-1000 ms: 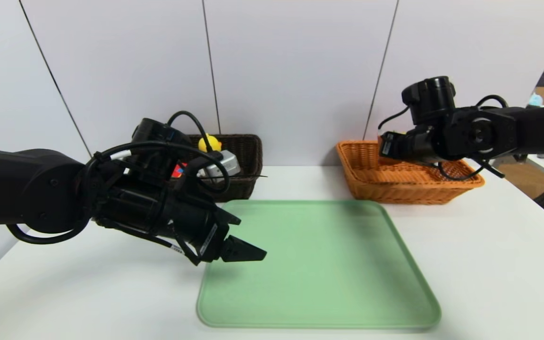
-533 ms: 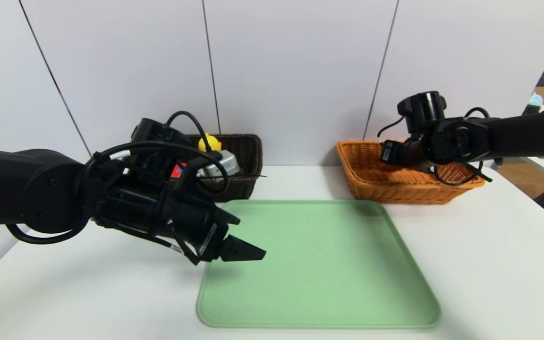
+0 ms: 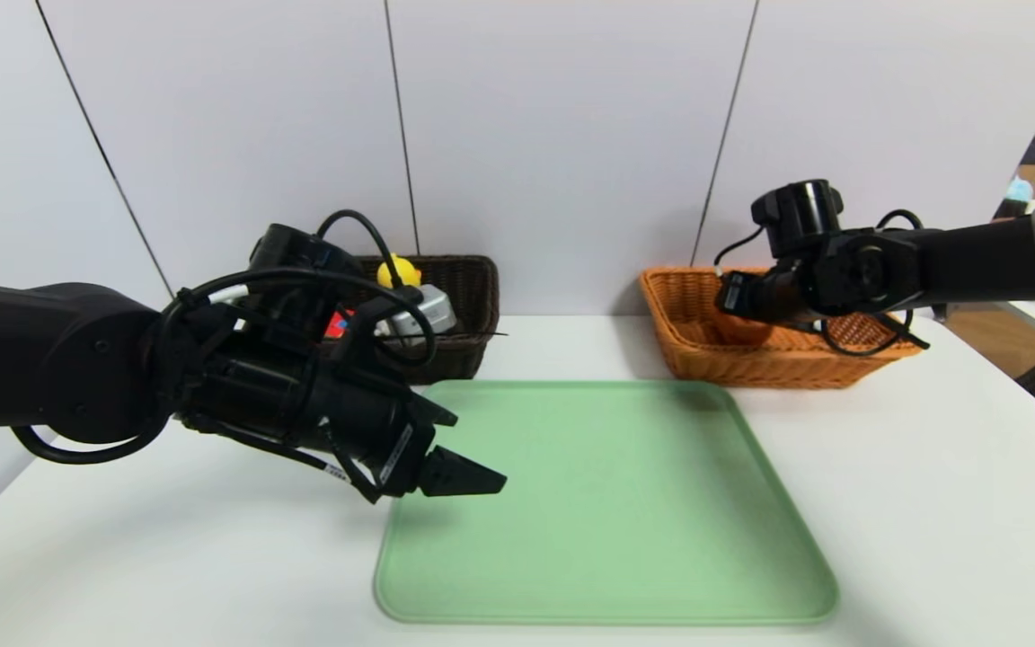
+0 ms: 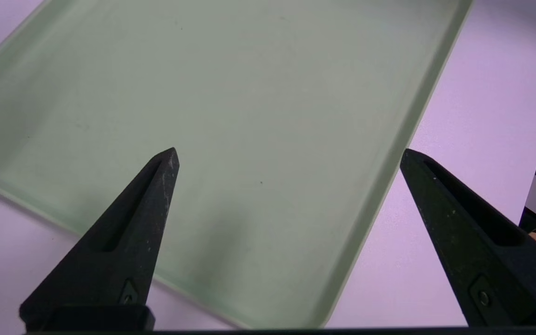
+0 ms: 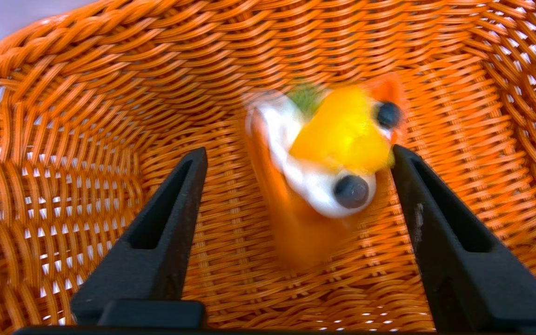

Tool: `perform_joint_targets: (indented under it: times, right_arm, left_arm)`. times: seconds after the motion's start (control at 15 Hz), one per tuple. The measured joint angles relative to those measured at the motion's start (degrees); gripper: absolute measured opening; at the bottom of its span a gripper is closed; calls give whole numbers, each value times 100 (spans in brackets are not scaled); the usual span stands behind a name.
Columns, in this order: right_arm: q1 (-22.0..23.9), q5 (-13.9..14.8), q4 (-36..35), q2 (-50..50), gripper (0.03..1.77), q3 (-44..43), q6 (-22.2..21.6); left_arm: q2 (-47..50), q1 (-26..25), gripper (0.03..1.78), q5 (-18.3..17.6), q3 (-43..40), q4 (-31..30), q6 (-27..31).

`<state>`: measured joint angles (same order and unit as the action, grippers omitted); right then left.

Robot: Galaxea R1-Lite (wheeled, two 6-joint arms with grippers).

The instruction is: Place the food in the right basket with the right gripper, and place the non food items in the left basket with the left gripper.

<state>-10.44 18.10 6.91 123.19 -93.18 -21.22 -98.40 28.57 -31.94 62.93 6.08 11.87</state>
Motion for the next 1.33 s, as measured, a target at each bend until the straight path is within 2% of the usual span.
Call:
perform_joint_targets:
  times: [0.4, 0.73, 1.07, 1.33]
  right_arm:
    - [-15, -17, 72, -91, 154, 5, 0]
    - [-257, -243, 599, -817, 162, 85, -16]
    - [-919, -474, 783, -1783, 166, 831, 9]
    - [-1549, -507, 800, -2630, 168, 1499, 0]
  left_arm:
    - [15, -9, 169, -6, -9, -57, 2]
    - [166, -93, 169, -37, -9, -60, -13]
    - [425, -107, 169, -41, -2, -55, 26]
    - [794, -110, 169, -39, -91, -44, 20]
